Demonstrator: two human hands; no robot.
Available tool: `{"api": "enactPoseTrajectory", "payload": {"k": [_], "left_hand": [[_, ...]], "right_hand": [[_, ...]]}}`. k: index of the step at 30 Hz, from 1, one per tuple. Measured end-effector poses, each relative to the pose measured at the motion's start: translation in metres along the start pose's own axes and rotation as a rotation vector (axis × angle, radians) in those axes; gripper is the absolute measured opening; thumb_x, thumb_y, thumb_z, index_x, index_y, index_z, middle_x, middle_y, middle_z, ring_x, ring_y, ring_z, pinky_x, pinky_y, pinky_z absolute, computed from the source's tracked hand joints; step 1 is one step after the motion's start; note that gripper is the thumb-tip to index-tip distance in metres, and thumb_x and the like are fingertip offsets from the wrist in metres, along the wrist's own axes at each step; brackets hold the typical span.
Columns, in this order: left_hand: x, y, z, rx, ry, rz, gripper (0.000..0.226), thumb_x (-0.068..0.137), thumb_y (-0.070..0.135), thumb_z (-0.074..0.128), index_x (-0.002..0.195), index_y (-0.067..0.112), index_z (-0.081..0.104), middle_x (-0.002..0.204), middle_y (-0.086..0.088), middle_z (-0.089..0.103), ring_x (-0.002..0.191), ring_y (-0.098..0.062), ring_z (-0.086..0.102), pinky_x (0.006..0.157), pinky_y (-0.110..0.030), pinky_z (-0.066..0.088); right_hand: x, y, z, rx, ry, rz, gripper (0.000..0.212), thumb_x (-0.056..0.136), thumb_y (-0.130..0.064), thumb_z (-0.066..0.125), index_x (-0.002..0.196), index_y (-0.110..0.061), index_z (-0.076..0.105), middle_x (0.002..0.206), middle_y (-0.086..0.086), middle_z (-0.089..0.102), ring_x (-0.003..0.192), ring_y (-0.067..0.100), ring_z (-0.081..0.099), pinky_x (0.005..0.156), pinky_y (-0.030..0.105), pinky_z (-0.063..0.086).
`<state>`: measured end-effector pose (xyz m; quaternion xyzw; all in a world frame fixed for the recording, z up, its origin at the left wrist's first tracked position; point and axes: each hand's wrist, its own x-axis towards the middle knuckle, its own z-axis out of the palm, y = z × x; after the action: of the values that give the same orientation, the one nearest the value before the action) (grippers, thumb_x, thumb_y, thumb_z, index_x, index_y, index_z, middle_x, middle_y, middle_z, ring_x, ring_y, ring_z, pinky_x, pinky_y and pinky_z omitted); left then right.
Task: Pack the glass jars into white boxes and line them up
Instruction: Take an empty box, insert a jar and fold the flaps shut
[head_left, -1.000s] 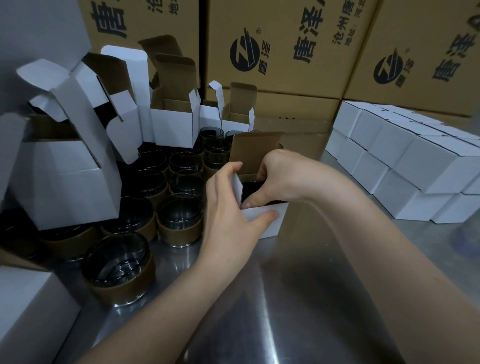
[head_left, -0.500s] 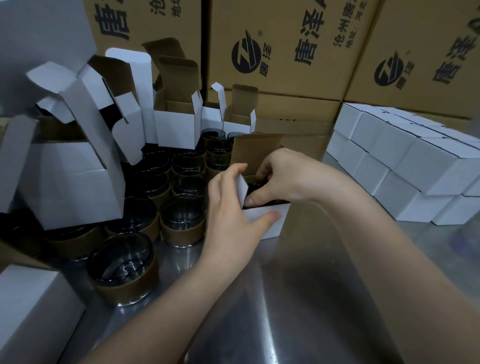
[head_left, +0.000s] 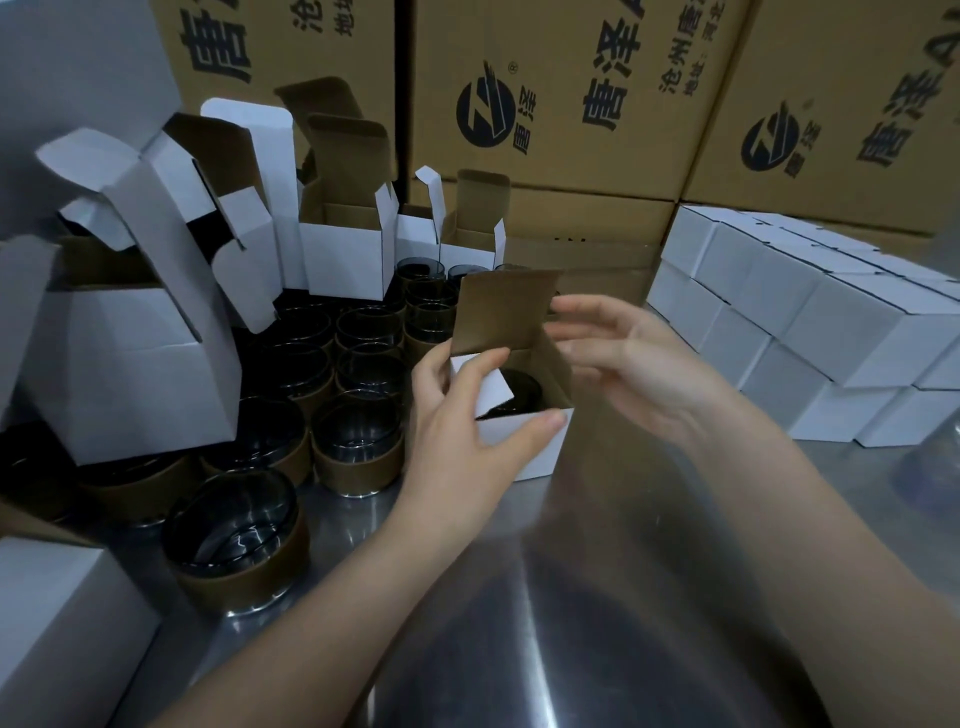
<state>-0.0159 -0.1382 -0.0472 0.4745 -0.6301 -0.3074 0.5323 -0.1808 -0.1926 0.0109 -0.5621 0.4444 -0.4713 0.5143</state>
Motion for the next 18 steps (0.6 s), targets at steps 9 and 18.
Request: {"api": "enactPoseTrajectory", "payload": {"k": [9, 18], "left_hand": [[0.006, 0.005, -0.003, -0.149, 0.038, -0.032, 0.036, 0.097, 0.002, 0.046, 0.112, 0.03, 0.064, 0.134, 0.01, 0.038, 0.12, 0.011, 0.039, 0.103, -0.008, 0.031], [0.008, 0.004, -0.006, -0.376, 0.036, -0.052, 0.067, 0.093, -0.006, 0.051, 0.128, 0.047, 0.031, 0.125, 0.015, 0.051, 0.115, 0.001, 0.055, 0.096, -0.025, 0.051]], "right_hand": [[0.006, 0.016, 0.003, 0.032, -0.125, 0.043, 0.038, 0.085, 0.008, 0.063, 0.118, -0.013, 0.063, 0.104, 0.008, 0.075, 0.086, 0.017, 0.073, 0.065, 0.022, 0.054], [0.004, 0.019, 0.006, -0.169, -0.075, 0.029, 0.039, 0.087, 0.0, 0.066, 0.12, -0.021, 0.066, 0.117, 0.0, 0.07, 0.103, 0.015, 0.065, 0.078, 0.023, 0.053]]}}
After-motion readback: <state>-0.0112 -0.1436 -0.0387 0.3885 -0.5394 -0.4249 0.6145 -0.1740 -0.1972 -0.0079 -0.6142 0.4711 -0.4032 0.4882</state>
